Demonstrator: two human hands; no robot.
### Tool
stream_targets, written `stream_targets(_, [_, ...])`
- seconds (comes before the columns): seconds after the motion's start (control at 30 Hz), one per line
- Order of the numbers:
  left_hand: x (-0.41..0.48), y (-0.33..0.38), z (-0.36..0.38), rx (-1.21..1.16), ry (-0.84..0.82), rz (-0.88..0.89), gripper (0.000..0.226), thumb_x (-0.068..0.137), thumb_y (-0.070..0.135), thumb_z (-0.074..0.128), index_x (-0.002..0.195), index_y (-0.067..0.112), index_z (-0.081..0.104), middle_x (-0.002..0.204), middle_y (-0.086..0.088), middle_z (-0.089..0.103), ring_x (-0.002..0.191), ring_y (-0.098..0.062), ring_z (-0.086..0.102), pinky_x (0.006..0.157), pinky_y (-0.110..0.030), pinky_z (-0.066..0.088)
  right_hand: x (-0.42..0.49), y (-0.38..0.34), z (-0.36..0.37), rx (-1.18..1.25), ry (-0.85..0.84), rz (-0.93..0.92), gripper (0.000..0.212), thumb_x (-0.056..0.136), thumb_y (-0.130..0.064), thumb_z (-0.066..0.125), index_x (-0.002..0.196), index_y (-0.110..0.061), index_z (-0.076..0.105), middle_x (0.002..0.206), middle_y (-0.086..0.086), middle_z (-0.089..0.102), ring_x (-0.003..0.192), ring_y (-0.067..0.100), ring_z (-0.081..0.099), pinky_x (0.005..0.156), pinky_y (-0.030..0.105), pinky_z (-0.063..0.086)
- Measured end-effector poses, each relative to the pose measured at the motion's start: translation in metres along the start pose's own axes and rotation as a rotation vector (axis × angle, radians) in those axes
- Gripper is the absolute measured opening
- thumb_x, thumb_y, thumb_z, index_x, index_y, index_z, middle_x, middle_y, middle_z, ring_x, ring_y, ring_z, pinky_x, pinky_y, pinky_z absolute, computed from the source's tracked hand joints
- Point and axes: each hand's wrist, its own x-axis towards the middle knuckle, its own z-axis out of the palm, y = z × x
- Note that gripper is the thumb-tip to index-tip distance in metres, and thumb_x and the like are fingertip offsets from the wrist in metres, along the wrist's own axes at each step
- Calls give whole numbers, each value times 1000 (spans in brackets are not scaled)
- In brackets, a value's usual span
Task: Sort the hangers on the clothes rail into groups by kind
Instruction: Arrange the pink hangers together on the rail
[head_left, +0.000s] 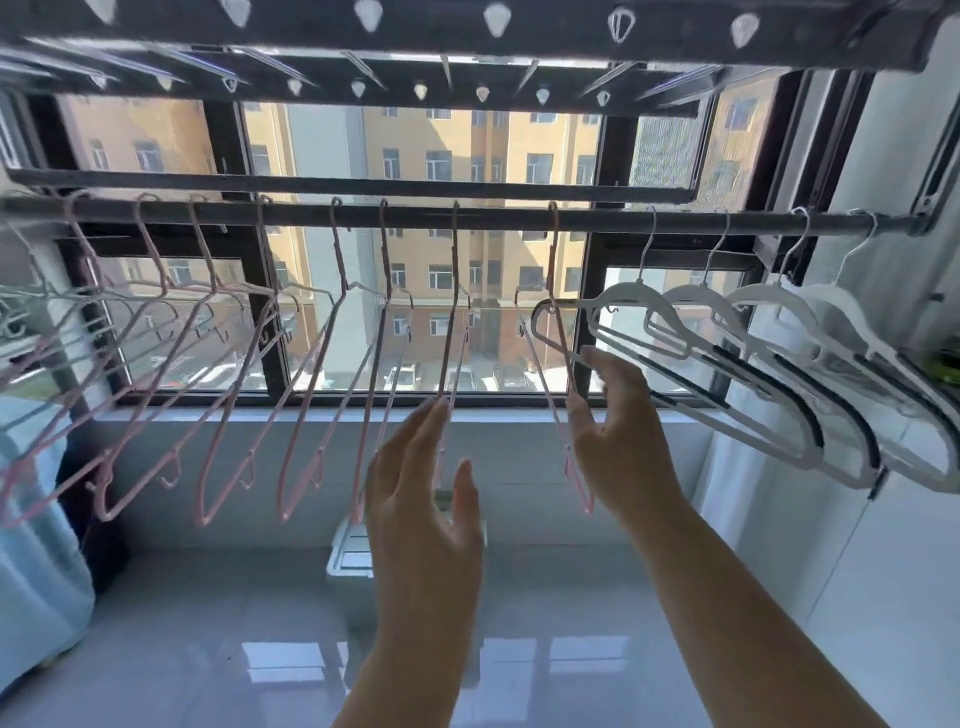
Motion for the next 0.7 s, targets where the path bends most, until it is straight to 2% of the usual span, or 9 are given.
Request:
stream_targets(0.07, [1, -9, -5, 16, -58, -113, 44, 83, 14, 58, 127, 17, 49, 124, 4, 51, 119, -12, 48, 101, -38, 41, -4, -18, 12, 55, -99, -88, 45, 92, -11, 50, 135, -16, 41, 136, -1, 46, 125, 11, 44, 102, 16, 31])
stream_targets(0.1, [0, -12, -8, 6, -106, -187, 44, 85, 12, 59, 127, 16, 48, 124, -1, 54, 116, -19, 52, 99, -40, 43, -6, -27, 20, 97, -193, -73, 46, 92, -12, 50, 137, -15, 39, 137, 0, 46, 124, 12, 45, 102, 18, 33])
stream_targets(0.2, [-3, -21, -18, -33, -221, -299, 40, 85, 10, 58, 124, 16, 50, 114, -2, 62, 101, -13, 60, 92, -25, 47, -8, -46, 44, 240, -454, 105, 49, 94, -16, 49, 139, -13, 33, 134, 3, 48, 119, 16, 47, 95, 24, 39])
stream_targets(0.27, [-2, -25, -24, -30, -250, -312, 36, 85, 9, 58, 120, 17, 54, 102, 5, 65, 91, -7, 61, 86, -17, 47, -9, -51, 60, 343, -523, 245, 47, 94, -15, 48, 138, -10, 33, 126, 5, 52, 112, 20, 52, 96, 31, 43])
stream_targets(0.37, [0, -29, -24, -15, -294, -288, 34, 83, 6, 60, 115, 17, 59, 94, 10, 64, 84, -1, 62, 81, -14, 50, -7, -52, 76, 597, -485, 421, 48, 93, -2, 45, 138, -5, 31, 105, 6, 57, 97, 22, 58, 95, 40, 49])
stream_targets(0.43, [0, -31, -22, -9, -317, -269, 33, 82, 6, 62, 112, 16, 61, 91, 11, 65, 79, 2, 62, 79, -14, 51, -8, -53, 80, 705, -421, 474, 47, 93, 4, 40, 138, -7, 32, 94, 4, 56, 81, 17, 59, 79, 34, 52])
stream_targets(0.5, [0, -30, -18, -33, -334, -260, 32, 80, 6, 64, 111, 16, 64, 89, 7, 68, 76, -2, 65, 78, -22, 54, -10, -54, 80, 781, -359, 511, 44, 93, 7, 36, 135, -8, 37, 89, 4, 53, 72, 14, 58, 69, 29, 50])
stream_targets(0.63, [2, -23, -14, -26, -377, -192, 32, 81, 8, 65, 112, 17, 64, 93, 5, 68, 75, -4, 65, 75, -14, 52, -10, -54, 70, 888, -285, 592, 29, 94, 6, 33, 96, -17, 52, 80, 5, 53, 67, 13, 58, 72, 30, 50])
stream_targets(0.7, [3, -19, -12, -57, -398, -200, 34, 81, 8, 64, 114, 19, 62, 93, 6, 67, 76, -4, 65, 75, -11, 51, -8, -51, 66, 902, -267, 588, 32, 93, 8, 33, 106, -15, 51, 81, 5, 53, 67, 13, 59, 71, 28, 52])
